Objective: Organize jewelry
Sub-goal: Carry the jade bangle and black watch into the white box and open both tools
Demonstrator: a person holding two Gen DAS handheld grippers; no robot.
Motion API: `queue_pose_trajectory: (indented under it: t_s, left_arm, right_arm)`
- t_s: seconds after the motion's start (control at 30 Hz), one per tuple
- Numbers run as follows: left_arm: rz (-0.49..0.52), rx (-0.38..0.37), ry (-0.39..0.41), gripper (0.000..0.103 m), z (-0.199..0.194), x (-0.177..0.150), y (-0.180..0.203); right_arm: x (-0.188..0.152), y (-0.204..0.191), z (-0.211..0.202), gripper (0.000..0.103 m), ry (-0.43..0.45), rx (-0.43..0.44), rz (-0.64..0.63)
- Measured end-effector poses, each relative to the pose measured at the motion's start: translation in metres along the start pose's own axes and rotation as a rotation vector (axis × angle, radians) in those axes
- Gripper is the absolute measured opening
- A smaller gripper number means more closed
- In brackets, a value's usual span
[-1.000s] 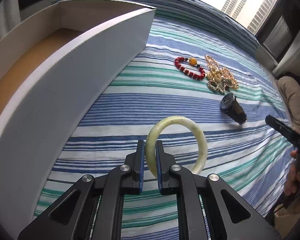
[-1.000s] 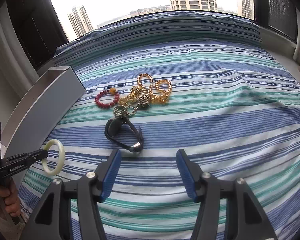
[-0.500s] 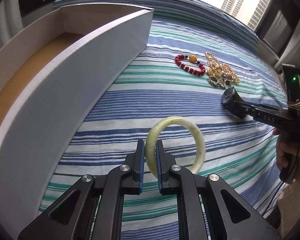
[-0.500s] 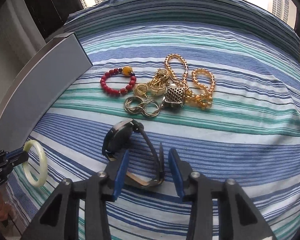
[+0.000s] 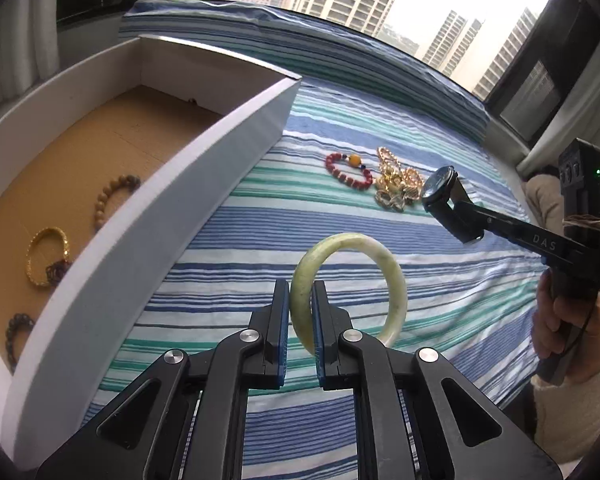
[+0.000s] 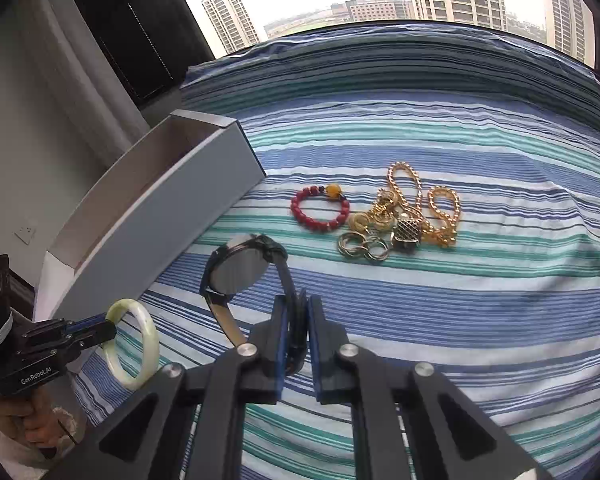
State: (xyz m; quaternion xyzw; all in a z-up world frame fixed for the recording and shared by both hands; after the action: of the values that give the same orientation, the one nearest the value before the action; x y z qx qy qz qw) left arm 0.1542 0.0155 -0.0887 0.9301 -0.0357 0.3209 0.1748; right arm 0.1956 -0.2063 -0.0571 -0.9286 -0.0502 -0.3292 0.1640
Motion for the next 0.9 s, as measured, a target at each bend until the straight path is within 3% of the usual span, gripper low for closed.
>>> queue_pose_trajectory:
  t_s: [0.17,0.37,0.47,0.67,0.83,0.9]
  left_arm:
    - [-0.081,0.019,0.093,0.008,-0.054,0.052,-0.048]
    - [-0.159,0.17,0.104,0.008,-0.054,0.105,-0.13]
    - [-0.218,0.25,0.072,0.009,-0.03,0.115,-0.17]
    - [-0.334,0.306,-0.006,0.009,0.025,0.105,-0.225]
    - [-0.361,0.355,-0.059,0.01,0.054,0.091,-0.256]
    - [-0.367,0.37,-0.072,0.01,0.059,0.087,-0.264]
  right_arm:
    - [0.051,-0.08,-0.001,0.01,0.045,0.157,-0.068]
    - [0.101,-0.179,0.053,0.01,0.044,0.249,-0.19]
    - [0.117,-0.213,0.098,0.01,0.016,0.238,-0.231]
    - [0.114,-0.233,0.185,0.01,-0.107,0.166,-0.239]
    - [0.101,-0.229,0.22,0.01,-0.147,0.104,-0.242]
    - [0.1,-0.229,0.228,0.015,-0.143,0.07,-0.255]
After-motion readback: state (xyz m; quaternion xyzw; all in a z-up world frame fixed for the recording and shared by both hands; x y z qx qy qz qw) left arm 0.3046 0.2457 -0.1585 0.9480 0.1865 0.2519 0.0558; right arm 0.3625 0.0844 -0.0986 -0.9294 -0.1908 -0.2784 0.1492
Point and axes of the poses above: each gripper's, at about its wrist camera, not at the fingertips, and z roughly the way its jaws point, y to its right, x to its top, the point moved 5 cm from there along z, roughly the way its jaws point, and after that the axes turned 5 degrees about y, right-handed, at the moved point
